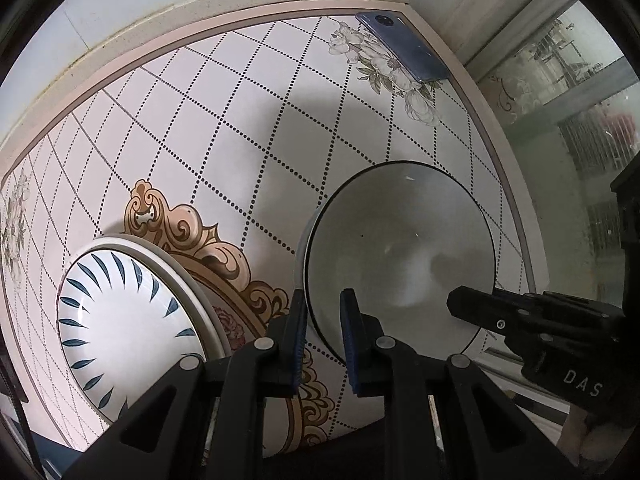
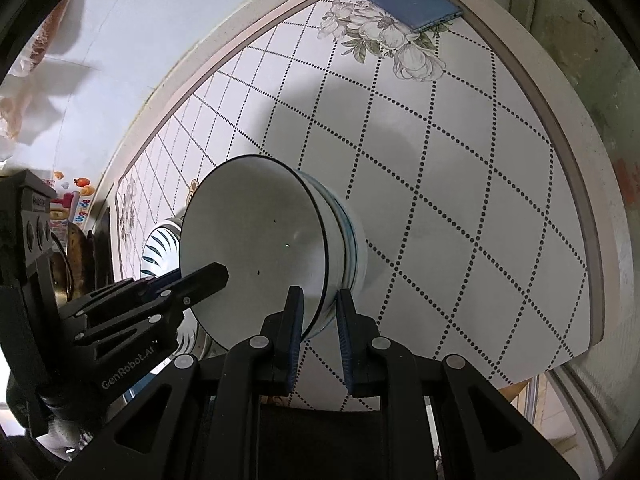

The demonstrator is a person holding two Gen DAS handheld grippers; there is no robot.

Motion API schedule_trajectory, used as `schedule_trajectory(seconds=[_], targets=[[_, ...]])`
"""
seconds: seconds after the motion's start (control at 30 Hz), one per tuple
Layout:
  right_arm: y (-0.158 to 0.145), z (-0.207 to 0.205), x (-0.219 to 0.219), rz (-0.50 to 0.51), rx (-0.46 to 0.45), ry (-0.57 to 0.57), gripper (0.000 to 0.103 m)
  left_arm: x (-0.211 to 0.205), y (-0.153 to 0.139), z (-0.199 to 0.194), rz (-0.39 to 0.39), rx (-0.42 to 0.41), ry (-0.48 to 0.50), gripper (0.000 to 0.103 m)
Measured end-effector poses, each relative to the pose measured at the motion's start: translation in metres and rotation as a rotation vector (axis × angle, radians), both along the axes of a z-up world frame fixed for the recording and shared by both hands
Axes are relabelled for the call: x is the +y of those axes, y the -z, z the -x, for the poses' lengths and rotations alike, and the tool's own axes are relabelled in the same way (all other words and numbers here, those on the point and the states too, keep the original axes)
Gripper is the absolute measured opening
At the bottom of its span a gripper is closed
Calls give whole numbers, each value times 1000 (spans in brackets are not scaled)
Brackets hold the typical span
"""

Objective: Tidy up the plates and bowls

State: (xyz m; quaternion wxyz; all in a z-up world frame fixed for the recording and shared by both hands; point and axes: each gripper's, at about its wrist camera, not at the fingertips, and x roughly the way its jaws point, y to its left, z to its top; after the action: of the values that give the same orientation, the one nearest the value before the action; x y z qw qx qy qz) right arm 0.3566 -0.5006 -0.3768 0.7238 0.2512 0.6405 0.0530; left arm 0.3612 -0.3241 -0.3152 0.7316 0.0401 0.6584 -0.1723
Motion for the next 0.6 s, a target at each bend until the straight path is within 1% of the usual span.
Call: schedule_trajectory(seconds=[0.3, 0.43, 0.53, 0.6], targets=[[1, -7, 1, 4, 14, -34, 19, -1, 2, 2, -27, -17, -36, 15], [0, -10, 2, 12, 29, -52, 20, 6, 2, 0, -9, 0, -72, 15], [-3, -10, 4, 26, 31, -59, 20, 13, -5, 3, -1, -9, -97, 15], [-10, -8, 4, 46, 22, -58, 20, 19, -15, 7, 7, -23, -114, 15]])
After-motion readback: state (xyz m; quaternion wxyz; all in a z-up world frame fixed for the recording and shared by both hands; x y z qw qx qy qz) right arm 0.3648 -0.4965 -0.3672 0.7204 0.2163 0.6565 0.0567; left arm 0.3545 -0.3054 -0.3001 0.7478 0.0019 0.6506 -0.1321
